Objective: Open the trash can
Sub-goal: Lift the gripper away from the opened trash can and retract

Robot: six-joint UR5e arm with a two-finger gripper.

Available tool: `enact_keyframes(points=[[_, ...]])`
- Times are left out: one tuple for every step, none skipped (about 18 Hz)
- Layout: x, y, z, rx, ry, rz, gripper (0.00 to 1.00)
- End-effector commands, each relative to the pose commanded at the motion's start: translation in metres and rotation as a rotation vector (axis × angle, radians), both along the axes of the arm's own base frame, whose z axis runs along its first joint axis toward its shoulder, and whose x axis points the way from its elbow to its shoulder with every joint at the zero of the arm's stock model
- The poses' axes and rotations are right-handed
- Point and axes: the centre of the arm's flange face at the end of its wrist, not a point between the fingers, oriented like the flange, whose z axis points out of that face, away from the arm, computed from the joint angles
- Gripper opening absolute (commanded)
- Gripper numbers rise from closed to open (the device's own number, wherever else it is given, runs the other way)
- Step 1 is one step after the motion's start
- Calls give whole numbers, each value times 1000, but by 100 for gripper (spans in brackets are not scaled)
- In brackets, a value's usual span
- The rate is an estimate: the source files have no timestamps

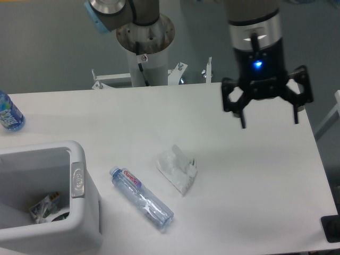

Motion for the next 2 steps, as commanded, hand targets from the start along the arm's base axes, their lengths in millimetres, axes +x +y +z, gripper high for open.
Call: enact_keyframes(points=[[-4, -9, 0, -13, 5, -10, 100], [-7, -15, -1, -21, 7, -15, 100]])
